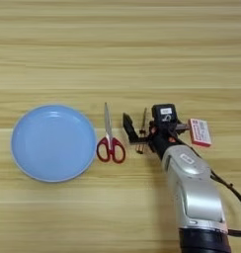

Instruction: Move the objects on the table

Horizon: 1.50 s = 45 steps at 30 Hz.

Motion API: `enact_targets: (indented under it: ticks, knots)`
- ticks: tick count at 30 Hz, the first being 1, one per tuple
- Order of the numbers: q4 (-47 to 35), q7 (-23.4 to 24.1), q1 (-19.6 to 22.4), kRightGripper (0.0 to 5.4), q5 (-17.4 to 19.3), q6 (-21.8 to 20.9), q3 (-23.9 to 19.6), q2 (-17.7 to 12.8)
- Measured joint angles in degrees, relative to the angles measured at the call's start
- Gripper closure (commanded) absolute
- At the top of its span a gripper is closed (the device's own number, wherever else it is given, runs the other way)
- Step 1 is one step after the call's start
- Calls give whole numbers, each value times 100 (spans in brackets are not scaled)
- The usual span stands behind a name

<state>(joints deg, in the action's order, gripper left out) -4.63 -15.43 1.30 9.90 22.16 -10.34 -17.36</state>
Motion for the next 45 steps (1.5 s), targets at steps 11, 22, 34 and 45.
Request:
enact_targets:
  ticks: [11, 22, 34, 45]
  knots:
    - [103, 0, -10, 4, -32, 22, 147, 73]
    - [379, -15, -7, 4, -33, 93, 187, 146]
    - [564, -6, 2, 4, -57, 107, 144, 137]
    - [664, -3, 43, 4, -104, 205, 85, 9]
